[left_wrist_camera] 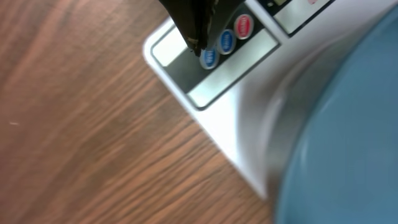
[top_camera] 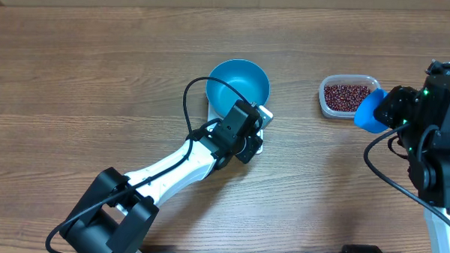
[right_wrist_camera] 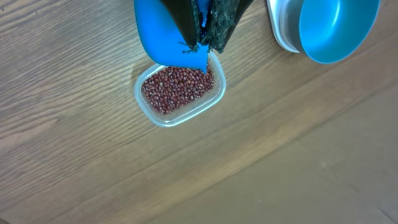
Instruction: Scoop item into bowl and weigh 150g on scale
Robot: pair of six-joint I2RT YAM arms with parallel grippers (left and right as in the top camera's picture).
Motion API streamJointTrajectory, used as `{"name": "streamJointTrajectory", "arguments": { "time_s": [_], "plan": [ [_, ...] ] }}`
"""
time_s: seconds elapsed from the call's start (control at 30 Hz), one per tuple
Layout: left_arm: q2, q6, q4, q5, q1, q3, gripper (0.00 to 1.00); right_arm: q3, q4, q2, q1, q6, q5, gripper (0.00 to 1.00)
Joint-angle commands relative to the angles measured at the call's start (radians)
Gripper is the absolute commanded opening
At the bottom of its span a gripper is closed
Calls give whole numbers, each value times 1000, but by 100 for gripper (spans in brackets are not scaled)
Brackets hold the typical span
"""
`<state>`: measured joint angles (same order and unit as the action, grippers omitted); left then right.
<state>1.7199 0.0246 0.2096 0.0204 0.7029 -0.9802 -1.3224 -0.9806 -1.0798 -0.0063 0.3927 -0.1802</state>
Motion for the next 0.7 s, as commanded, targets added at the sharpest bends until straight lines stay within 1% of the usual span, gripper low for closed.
{"name": "streamJointTrajectory", "arguments": {
  "time_s": [0.0, 0.1, 0.4, 0.67],
  "plan": [
    [19, 122, -4, -117, -3, 2, 4, -21, 0, -24, -3, 2, 2, 4],
    [19, 156, 0, -144, -3, 3, 4, -21, 1, -43, -3, 2, 2, 4],
    [21, 156, 32, -143, -3, 4, 4, -21, 4, -45, -3, 2, 1, 4],
    [48, 157, 17, -143, -3, 4, 4, -21, 2, -45, -3, 2, 1, 4]
  ]
}}
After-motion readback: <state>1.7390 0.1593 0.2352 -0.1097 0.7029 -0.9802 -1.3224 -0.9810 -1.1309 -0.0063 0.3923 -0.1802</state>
